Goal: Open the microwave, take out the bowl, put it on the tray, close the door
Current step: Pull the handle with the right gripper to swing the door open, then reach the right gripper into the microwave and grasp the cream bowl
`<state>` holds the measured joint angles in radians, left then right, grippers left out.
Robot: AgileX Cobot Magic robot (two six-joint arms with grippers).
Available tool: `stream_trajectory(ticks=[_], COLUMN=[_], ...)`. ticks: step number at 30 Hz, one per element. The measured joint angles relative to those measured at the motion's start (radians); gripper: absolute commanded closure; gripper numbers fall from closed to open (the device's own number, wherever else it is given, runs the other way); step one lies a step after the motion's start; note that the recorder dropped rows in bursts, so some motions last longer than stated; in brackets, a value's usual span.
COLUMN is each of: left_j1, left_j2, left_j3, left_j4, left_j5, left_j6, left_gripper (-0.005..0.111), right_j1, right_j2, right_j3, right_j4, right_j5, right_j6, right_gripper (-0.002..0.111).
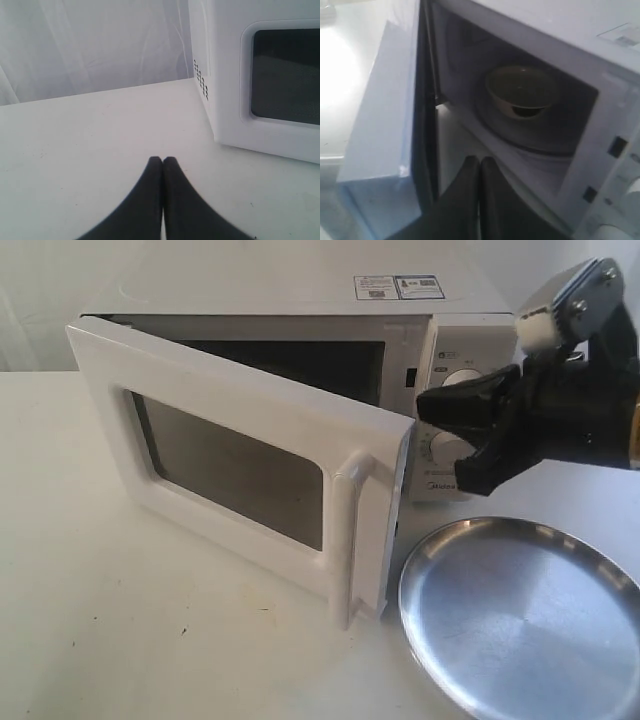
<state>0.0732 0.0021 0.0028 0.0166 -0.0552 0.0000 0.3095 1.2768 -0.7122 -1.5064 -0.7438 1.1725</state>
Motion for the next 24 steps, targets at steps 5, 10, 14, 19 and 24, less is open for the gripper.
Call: stream_trajectory(ticks=[5, 10, 14, 19, 24], left_j1=[0.000, 0.000, 0.000, 0.000, 0.000], left_j2=[0.000, 0.000, 0.000, 0.000, 0.000], left_j3=[0.000, 0.000, 0.000, 0.000, 0.000], left_j4=[0.000, 0.000, 0.000, 0.000, 0.000], left_j5=[0.000, 0.000, 0.000, 0.000, 0.000], left_j6=[0.000, 0.000, 0.000, 0.000, 0.000], left_gripper=[0.107, 0.107, 0.107, 0.107, 0.107], right_j1=[0.035, 0.046, 0.051, 0.111, 0.211], right_j2=[0.059, 0.062, 0.062, 0.129, 0.252], right_j3=[0.000, 0.000, 0.000, 0.000, -0.012], right_j4=[-0.052, -0.096, -0.099, 0.038, 0.235], right_j5=[-0.116, -0.265, -0.237, -0.032, -0.007], right_j6=[0.002, -0.039, -0.073, -0.119, -0.353], right_gripper=[0.108, 0.108, 0.108, 0.108, 0.108])
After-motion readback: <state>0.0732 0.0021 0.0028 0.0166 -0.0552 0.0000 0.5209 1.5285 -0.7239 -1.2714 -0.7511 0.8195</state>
